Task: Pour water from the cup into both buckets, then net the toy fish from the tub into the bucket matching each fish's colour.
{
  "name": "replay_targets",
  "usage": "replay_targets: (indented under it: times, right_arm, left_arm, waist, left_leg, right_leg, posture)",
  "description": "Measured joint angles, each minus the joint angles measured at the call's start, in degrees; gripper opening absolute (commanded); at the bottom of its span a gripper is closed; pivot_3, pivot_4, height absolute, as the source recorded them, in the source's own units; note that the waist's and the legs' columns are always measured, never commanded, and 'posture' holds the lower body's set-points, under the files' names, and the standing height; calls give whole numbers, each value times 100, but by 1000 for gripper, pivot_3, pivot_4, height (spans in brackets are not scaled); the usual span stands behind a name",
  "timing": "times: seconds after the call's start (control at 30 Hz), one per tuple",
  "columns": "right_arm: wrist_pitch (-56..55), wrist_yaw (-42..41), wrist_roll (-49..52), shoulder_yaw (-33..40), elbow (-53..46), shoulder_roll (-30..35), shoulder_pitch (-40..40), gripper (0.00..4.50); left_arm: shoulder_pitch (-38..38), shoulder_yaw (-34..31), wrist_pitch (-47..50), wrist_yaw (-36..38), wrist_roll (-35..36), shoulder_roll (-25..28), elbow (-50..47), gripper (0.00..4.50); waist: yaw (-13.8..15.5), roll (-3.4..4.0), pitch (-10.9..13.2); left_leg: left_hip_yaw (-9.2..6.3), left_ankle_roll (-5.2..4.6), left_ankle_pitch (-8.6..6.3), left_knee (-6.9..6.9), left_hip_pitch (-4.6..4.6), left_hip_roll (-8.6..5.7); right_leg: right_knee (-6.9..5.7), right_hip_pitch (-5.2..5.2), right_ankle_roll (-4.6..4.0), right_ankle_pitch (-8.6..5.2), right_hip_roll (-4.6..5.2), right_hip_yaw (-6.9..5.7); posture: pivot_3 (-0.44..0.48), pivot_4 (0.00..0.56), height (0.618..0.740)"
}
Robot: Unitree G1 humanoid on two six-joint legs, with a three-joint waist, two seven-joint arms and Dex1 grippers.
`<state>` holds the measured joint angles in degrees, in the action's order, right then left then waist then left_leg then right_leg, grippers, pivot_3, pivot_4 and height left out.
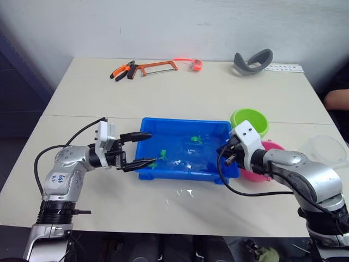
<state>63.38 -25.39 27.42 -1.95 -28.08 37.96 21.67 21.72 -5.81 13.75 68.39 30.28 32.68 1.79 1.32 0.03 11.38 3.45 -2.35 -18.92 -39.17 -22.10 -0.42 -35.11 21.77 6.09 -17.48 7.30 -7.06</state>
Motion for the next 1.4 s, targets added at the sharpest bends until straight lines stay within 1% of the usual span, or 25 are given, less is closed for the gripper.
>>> replay_targets:
  times: [0.17,0.27,0.4,0.47,0.53,0.6,0.7,0.83,1.07,1.2,1.3,1.4]
  right_arm:
    - [-298,-38,-89,99,-298,122,-271,0]
    - [-386,-49,-76,331,-531,122,-484,0]
    - [-754,-153,-29,754,-946,131,-1002,0]
    - [-979,-219,-45,938,-1181,199,-1420,0]
    - [-1363,-364,-148,1164,-1433,266,-2064,0]
    - [-1704,-446,-233,1268,-1489,268,-2529,0]
    - [-2495,-542,-509,1565,-1468,123,-3353,0]
    - [-3201,-680,-662,1682,-1499,-40,-3957,0]
    - [-3629,-711,-560,2285,-1896,-114,-4075,0]
    - [-3672,-720,-491,2941,-1886,3,-3976,0]
    - [-3871,-655,-893,3013,-1557,170,-3835,0]
    - [-4213,-434,-1472,2960,-1019,199,-3633,0]
  left_arm:
    - [-1,-3,0,-1,0,-1,-63,4452]
    - [15,10,0,7,0,-3,-61,4452]
    - [65,28,-1,38,0,-11,-15,4452]
    - [89,23,-1,79,2,-11,21,4452]
    - [180,54,9,115,2,-19,111,4452]
    - [245,65,11,118,1,-34,146,4452]
    - [441,138,2,118,-1,-140,174,4452]
    - [577,222,0,121,0,-289,303,4452]
    - [923,247,9,112,-1,-392,420,4452]
    - [979,309,94,53,-3,-521,542,4452]
    - [1075,415,212,-2,-3,-613,536,4452]
    - [1090,447,237,-44,-6,-673,536,4452]
  waist:
    - [-5,0,0]
    - [0,0,0]
    - [7,0,0]
    - [13,0,0]
    - [28,0,0]
    - [17,-1,0]
    - [19,-3,-2]
    - [-3,-2,-2]
    - [21,-3,-2]
    - [24,-3,-2]
    - [20,-3,-2]
    - [15,-3,-2]
  left_leg:
    - [0,0,0,0,1,1]
    - [1,0,0,0,0,1]
    - [2,0,0,0,0,0]
    - [-1,0,0,1,1,0]
    - [-2,0,0,3,0,0]
    - [2,-1,0,3,2,-1]
    - [4,-2,0,3,8,-2]
    - [11,-1,0,4,16,2]
    - [10,0,1,4,20,3]
    - [9,-1,1,3,21,2]
    - [11,-1,1,3,23,2]
    - [15,0,1,3,24,2]
  right_leg:
    - [-2,0,0,0,0,1]
    - [-1,1,0,0,0,1]
    - [0,0,0,0,-2,2]
    - [0,-1,0,0,-3,1]
    - [2,-3,0,0,-7,-1]
    - [2,-5,1,1,-9,2]
    - [1,-9,3,1,-11,6]
    - [-4,-9,3,1,-18,19]
    - [-4,-12,3,1,-21,26]
    - [-2,-15,3,2,-21,27]
    - [-4,-15,3,2,-22,30]
    - [-4,-14,3,2,-23,32]
  posture:
    - [0,150,740]
    - [0,150,740]
    - [0,150,740]
    - [0,150,740]
    - [0,150,740]
    - [0,150,740]
    - [0,150,740]
    - [0,150,740]
    - [0,150,740]
    - [0,150,740]
    - [0,150,740]
    - [0,150,740]
